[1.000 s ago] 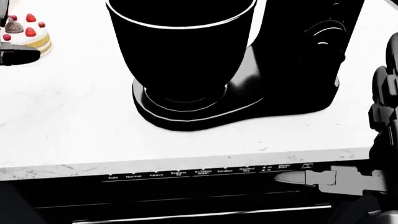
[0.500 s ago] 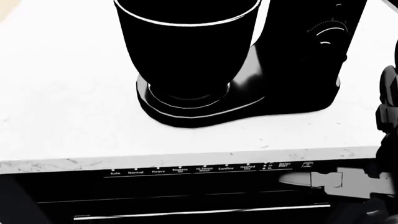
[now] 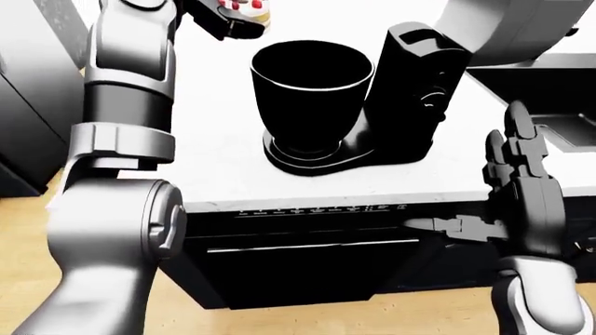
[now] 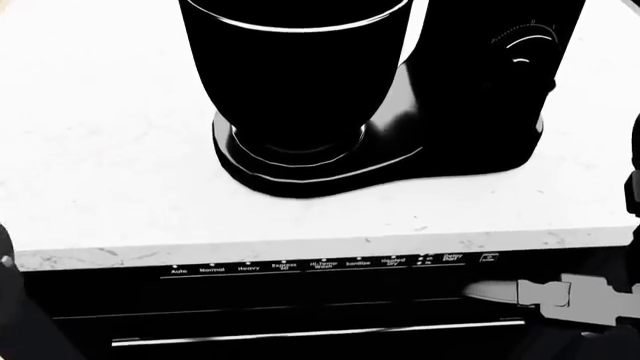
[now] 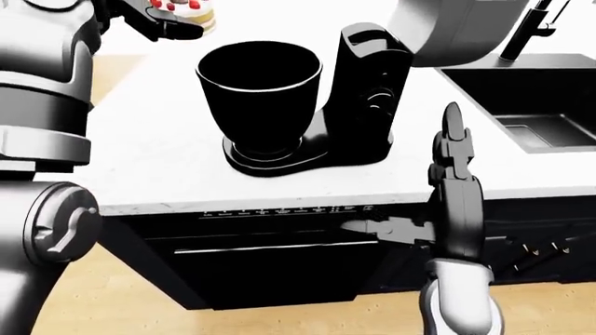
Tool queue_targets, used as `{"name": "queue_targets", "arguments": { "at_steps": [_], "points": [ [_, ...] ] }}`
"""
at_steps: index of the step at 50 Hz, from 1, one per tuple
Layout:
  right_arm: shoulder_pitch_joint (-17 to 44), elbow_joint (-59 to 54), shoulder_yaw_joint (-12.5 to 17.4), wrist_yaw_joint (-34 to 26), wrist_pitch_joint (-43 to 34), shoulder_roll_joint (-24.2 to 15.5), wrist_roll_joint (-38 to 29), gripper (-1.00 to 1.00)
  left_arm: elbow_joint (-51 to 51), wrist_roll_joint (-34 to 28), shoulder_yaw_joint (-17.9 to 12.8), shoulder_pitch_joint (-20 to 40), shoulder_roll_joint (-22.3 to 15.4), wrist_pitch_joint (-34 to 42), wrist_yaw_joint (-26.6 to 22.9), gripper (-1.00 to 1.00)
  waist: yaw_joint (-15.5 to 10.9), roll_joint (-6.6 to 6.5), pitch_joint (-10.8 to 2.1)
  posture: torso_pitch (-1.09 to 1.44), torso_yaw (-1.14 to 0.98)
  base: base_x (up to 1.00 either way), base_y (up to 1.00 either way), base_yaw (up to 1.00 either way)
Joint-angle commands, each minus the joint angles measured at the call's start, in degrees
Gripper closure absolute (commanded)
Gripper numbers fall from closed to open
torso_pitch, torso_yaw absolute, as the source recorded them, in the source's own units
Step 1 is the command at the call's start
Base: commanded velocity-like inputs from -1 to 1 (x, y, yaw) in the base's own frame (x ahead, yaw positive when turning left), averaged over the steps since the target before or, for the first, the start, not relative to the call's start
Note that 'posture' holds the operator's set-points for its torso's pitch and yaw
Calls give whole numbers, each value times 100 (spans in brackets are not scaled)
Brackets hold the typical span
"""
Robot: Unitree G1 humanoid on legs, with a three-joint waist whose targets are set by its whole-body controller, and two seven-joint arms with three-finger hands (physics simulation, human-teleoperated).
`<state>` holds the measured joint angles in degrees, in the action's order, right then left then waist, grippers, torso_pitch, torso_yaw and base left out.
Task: Place the cake in the stand mixer bowl.
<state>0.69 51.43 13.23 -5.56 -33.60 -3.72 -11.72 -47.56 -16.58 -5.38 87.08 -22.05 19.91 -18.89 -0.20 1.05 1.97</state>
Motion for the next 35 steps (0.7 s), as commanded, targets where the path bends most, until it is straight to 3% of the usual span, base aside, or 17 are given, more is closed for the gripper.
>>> {"name": "queue_targets", "arguments": {
  "at_steps": [1, 18, 35],
  "points": [
    [80, 186, 9, 10, 162, -32, 2, -100, 248, 69, -24, 255, -8, -263, 154, 100, -4, 1, -158, 0, 0, 0, 0, 0],
    [89, 204, 28, 4, 163, -28, 38, -100, -310, 293, 131, 487, 707, -737, 605, 100, -12, 36, -176, 0, 0, 0, 0, 0],
    [84, 285, 70, 4, 146, -25, 123, -100, -542, 420, 149, 574, 903, -886, 758, 100, -1, 43, -161, 0, 0, 0, 0, 0]
  ]
}}
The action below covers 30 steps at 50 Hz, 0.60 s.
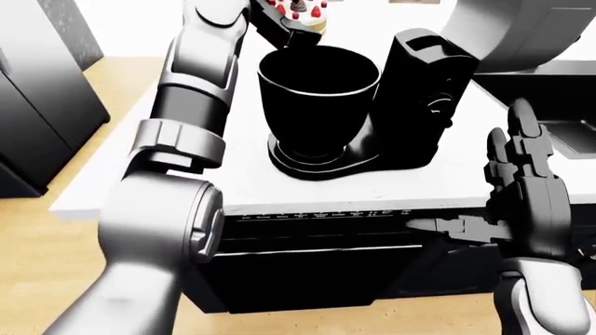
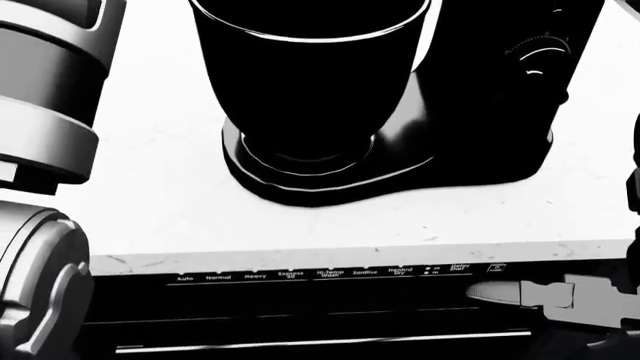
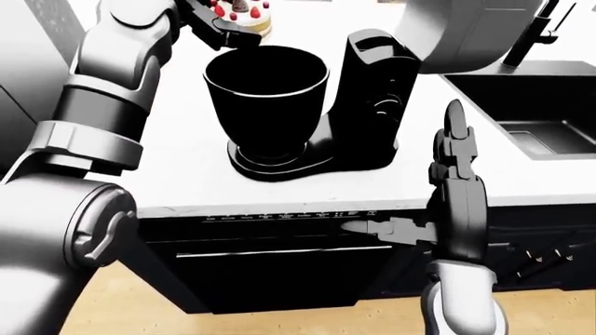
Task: Place the cake in the stand mixer bowl.
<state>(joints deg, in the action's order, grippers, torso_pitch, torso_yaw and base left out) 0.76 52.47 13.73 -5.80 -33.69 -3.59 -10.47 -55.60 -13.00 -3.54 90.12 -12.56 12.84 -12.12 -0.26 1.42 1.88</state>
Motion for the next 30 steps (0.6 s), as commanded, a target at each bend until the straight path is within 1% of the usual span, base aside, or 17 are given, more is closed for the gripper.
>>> {"name": "queue_targets", "arguments": {
  "at_steps": [1, 6, 11, 14, 22, 30],
  "points": [
    [77, 192, 16, 22, 156, -41, 3, -100, 245, 86, -45, 283, -34, -202, 117, 100, 3, 8, -151, 0, 0, 0, 0, 0],
    [93, 230, 9, 5, 176, -47, 41, -100, 255, 258, -48, 332, 67, -165, 205, 100, -3, 18, -147, 0, 0, 0, 0, 0],
    [104, 202, 7, 9, 216, -35, 83, -100, 24, 215, 34, 292, 120, -364, 201, 100, -10, 26, -143, 0, 0, 0, 0, 0],
    [111, 193, 7, 18, 226, -40, 106, -100, -159, 203, 15, 320, 137, -462, 222, 100, -14, 26, -155, 0, 0, 0, 0, 0],
    [89, 181, 64, 25, 268, -47, 179, -100, -206, 126, 78, 131, 322, -526, 227, 100, -21, 40, -165, 0, 0, 0, 0, 0],
    [93, 207, 49, 31, 241, -57, 195, -100, -206, 89, 76, 111, 346, -521, 227, 100, -14, 43, -172, 0, 0, 0, 0, 0]
  ]
}}
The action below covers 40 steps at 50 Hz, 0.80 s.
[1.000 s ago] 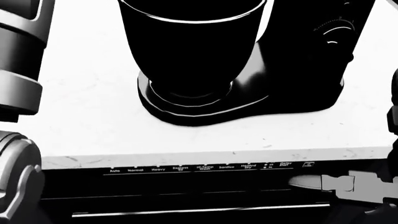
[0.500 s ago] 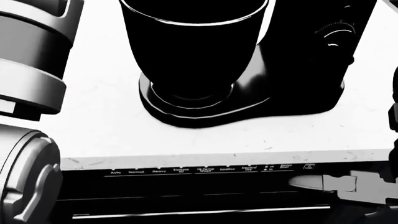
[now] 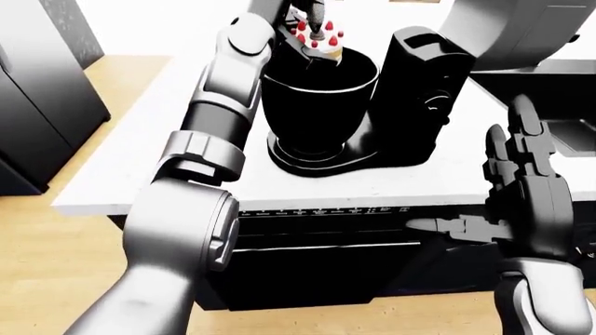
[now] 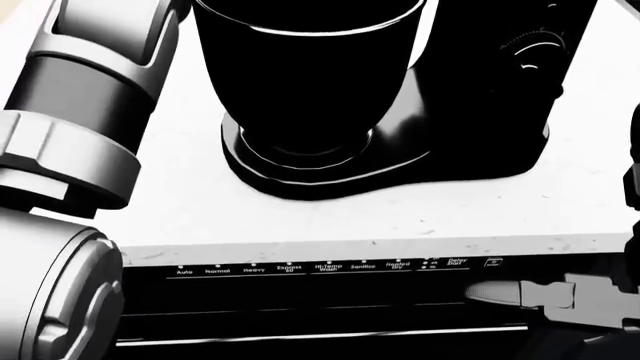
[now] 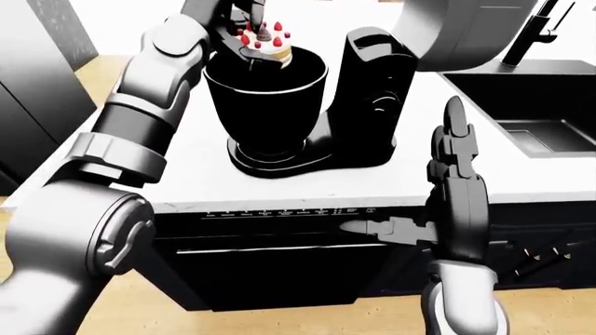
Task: Place the cake in the stand mixer bowl.
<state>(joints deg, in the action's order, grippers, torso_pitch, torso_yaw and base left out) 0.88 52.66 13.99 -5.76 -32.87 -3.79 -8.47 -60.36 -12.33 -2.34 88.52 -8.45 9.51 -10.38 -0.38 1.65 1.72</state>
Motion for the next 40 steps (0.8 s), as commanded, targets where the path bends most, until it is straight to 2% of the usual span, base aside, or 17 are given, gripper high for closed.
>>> {"name": "queue_targets", "arguments": {
  "at_steps": [1, 5, 6, 7, 8, 25, 31, 40],
  "points": [
    [76, 185, 23, 27, 163, -36, -3, -100, 262, 19, -51, 286, -73, -185, 67, 100, -1, 18, -156, 0, 0, 0, 0, 0],
    [66, 199, 24, 23, 159, -37, -2, -100, 232, -22, -48, 298, -95, -221, 113, 100, -1, 17, -160, 0, 0, 0, 0, 0],
    [68, 201, 21, 23, 155, -38, -5, -100, 209, -34, -51, 311, -106, -237, 128, 76, 0, 16, -161, 0, 0, 0, 0, 0],
    [69, 197, 19, 23, 156, -38, -5, -100, 199, -44, -51, 322, -114, -233, 130, 11, 0, 16, -162, 0, 0, 0, 0, 0],
    [70, 191, 17, 23, 159, -38, -7, -100, 181, -66, -48, 329, -125, -245, 157, -100, 1, 15, -163, 0, 0, 0, 0, 0],
    [65, 219, 7, 21, 145, -33, -15, -100, 194, -53, -117, 407, -248, -210, 144, -100, 0, 7, -172, 0, 0, 0, 0, 0],
    [51, 194, 21, 25, 181, -22, 2, -100, 134, 45, -210, 674, -495, -151, 115, -100, 6, -1, -162, 0, 0, 0, 0, 0],
    [60, 175, -7, 36, 174, -26, -14, -100, 194, 206, -324, 695, -915, -60, 69, -100, 14, -37, -147, 0, 0, 0, 0, 0]
  ]
}}
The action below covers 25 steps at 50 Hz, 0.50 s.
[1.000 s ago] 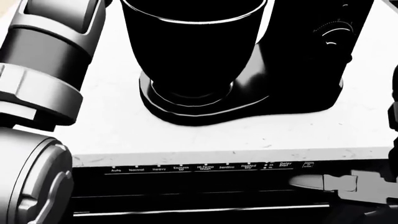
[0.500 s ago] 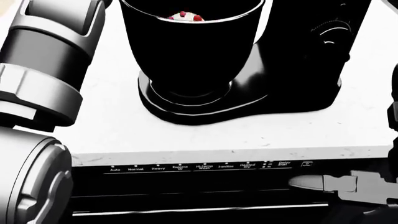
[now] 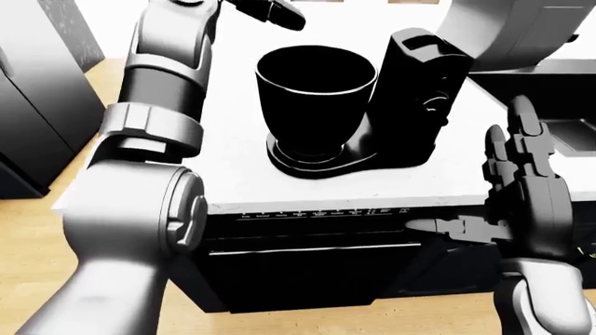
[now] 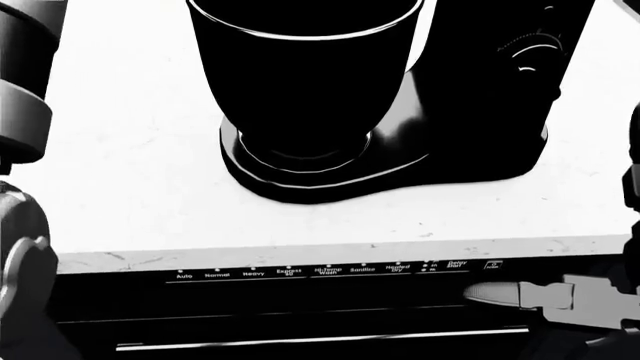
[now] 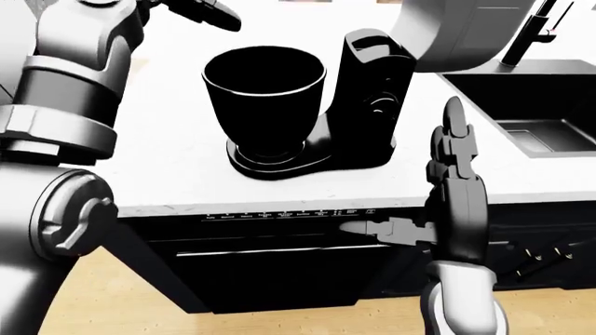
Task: Place the cake in the stand mixer bowl.
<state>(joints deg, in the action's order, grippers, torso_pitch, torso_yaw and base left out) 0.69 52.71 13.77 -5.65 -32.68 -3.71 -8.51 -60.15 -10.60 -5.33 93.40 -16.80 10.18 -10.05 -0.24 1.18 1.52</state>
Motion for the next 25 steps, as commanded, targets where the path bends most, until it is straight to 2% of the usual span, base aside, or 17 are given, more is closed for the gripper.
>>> {"name": "queue_targets", "arguments": {
  "at_steps": [1, 18, 25],
  "points": [
    [76, 166, 21, 23, 161, -33, -4, -100, 198, 41, -33, 176, -133, -121, 30, -100, 1, 8, -126, 0, 0, 0, 0, 0],
    [99, 124, -63, 34, 167, -35, -57, -100, 1010, 248, -174, -471, -683, 183, -16, -100, 5, -30, -120, 0, 0, 0, 0, 0],
    [97, 109, -84, 30, 183, -25, -65, -100, 1492, 309, -174, -730, -688, 424, -54, -100, 2, -44, -117, 0, 0, 0, 0, 0]
  ]
}}
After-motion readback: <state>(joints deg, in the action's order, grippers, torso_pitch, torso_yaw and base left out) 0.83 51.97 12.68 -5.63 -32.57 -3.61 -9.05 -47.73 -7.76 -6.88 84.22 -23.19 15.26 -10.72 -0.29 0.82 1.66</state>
